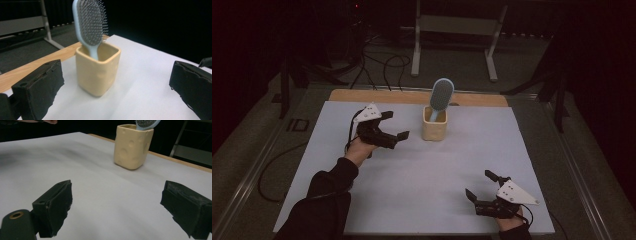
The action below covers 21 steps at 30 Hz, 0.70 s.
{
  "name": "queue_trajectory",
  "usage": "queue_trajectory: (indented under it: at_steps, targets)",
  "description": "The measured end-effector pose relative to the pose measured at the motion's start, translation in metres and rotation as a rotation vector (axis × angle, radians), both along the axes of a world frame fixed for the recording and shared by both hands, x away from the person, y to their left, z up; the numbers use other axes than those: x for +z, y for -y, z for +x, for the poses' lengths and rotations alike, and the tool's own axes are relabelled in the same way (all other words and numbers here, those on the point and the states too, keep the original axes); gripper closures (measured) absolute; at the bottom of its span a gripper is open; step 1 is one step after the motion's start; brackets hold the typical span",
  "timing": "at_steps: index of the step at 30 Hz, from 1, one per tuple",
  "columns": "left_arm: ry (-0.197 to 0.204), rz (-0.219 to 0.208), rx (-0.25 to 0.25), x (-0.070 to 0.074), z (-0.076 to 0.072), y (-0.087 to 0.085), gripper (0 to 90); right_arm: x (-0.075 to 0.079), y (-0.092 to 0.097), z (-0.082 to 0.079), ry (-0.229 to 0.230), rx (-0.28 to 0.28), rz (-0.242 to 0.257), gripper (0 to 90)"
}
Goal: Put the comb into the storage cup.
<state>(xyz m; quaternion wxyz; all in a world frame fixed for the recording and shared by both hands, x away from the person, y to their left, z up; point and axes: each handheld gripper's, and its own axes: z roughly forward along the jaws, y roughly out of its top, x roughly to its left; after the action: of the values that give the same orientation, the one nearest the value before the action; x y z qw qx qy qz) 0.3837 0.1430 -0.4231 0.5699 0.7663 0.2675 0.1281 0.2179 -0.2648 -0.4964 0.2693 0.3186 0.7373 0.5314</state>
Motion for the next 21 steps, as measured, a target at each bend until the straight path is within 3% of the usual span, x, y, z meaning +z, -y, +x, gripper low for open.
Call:
queue_trajectory:
  at_steps: [11,13,21]
  targets:
    - [-0.007,0.011,0.025,-0.004,-0.022,-0.033,0.0,-0.001,-0.001,0.000,-0.003,-0.001,0.000,9.5]
    - [-0.010,0.032,0.027,-0.005,-0.028,-0.043,0.0,-0.001,-0.001,0.000,-0.005,-0.001,-0.003,9.5]
    - [-0.024,0.047,0.049,-0.012,-0.050,-0.068,0.0,0.000,-0.001,0.000,0.000,-0.002,-0.007,9.5]
